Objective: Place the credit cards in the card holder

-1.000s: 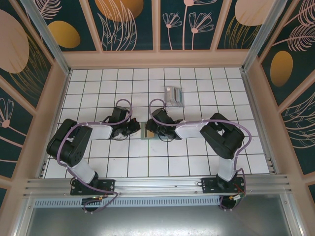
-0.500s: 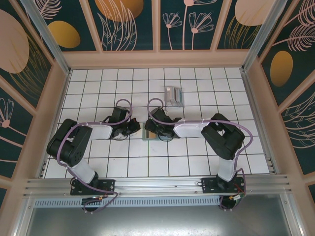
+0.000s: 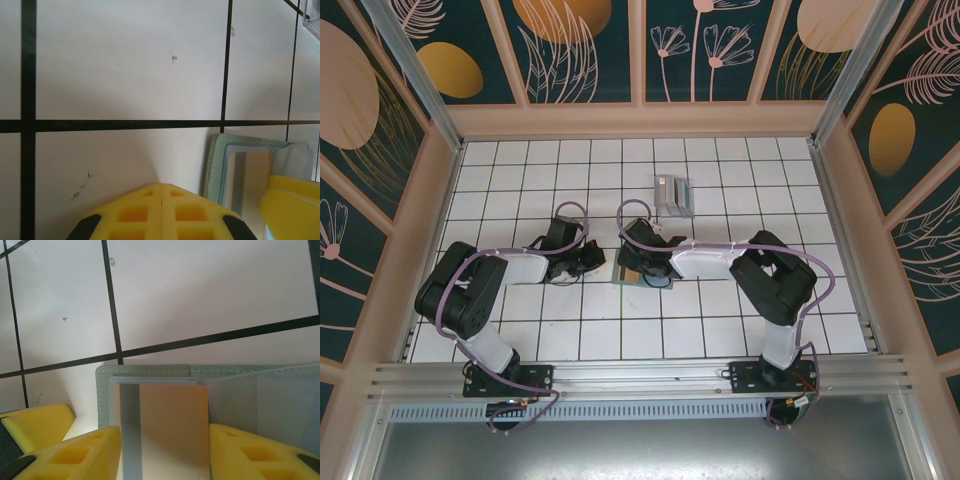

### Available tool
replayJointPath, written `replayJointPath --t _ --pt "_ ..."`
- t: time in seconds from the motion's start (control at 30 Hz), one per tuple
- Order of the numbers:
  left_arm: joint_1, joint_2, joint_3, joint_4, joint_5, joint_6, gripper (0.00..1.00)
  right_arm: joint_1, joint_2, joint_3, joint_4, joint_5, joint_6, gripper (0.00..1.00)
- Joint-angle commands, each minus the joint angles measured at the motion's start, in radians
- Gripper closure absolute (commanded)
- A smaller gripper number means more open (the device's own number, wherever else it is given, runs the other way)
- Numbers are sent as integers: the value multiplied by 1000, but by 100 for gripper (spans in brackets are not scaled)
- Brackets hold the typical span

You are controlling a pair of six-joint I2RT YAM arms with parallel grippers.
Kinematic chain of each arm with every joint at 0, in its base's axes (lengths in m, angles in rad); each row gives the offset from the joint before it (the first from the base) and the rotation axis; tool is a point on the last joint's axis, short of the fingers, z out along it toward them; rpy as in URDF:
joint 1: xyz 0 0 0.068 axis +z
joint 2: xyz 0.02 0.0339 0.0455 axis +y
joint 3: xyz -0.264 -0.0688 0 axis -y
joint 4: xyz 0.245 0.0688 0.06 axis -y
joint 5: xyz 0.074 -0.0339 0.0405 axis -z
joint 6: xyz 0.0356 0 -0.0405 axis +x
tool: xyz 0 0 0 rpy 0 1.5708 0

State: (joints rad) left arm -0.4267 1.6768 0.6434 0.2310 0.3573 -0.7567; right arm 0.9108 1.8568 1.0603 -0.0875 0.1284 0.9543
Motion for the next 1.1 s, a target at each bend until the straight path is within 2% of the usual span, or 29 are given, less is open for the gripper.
replayJointPath --t 0.0,0.27,0.4,0.7,0.77,0.8,0.9,1.07 --pt "-4 22 0 -48 1 8 99 10 -20 -9 -18 -38 28 51" --pt "-4 13 -13 -30 13 0 99 11 5 -4 66 -106 38 58" --pt "-4 1 -13 -41 -3 5 99 10 -13 3 62 -92 5 58" --pt "-4 -28 0 -34 -29 -4 95 9 -82 40 -113 61 -95 52" --pt "-4 -31 -4 -28 -35 -7 95 10 -100 36 -128 67 -103 51" --pt "-4 -28 -2 -31 -39 -4 95 10 -110 26 -128 62 -104 45" --pt "-4 -25 0 -36 -37 1 95 10 -147 -13 -109 37 -89 39" --pt "-4 -22 -8 -30 -40 2 94 9 -212 -83 -104 32 -50 38"
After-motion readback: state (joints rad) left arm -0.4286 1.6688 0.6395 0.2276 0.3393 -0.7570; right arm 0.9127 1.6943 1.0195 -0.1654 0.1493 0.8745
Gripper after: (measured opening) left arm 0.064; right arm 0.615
